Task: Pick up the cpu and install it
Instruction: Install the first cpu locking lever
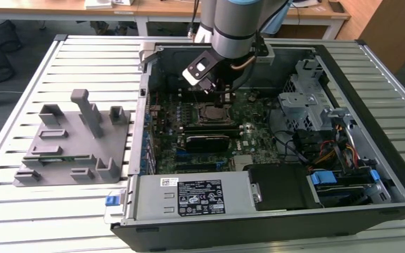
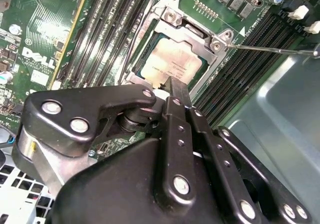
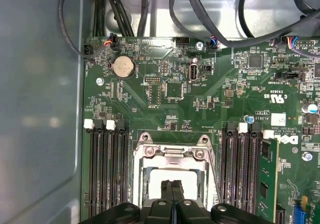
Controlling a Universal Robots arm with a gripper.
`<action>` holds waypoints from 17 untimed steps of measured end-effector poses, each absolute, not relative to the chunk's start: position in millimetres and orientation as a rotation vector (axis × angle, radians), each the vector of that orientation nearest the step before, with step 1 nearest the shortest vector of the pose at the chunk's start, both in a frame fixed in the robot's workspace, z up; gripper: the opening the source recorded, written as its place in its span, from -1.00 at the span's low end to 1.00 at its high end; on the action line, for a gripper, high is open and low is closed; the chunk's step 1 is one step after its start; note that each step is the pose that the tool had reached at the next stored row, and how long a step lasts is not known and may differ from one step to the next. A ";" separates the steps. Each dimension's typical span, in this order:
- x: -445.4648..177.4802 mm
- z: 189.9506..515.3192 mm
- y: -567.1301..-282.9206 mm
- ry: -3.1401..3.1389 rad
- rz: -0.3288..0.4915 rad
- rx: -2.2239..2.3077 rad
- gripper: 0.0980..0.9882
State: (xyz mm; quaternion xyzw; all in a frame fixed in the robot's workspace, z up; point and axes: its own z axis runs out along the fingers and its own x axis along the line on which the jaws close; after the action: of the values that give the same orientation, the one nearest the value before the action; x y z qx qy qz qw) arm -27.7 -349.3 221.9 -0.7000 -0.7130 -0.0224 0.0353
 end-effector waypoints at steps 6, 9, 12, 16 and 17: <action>-27.7 222.8 -349.3 -2.191 -0.069 -2.151 -0.97; -27.7 223.5 -349.3 -2.191 -0.068 -2.151 -0.97; -27.7 224.3 -349.3 -2.191 -0.069 -2.151 -0.97; -27.7 225.9 -349.3 -2.191 -0.068 -2.151 -0.97; -27.7 226.4 -349.3 -2.191 -0.068 -2.151 -0.97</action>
State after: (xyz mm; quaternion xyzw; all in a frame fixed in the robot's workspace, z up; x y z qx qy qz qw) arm -27.7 -349.3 226.4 -0.7000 -0.7130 -0.0223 0.0352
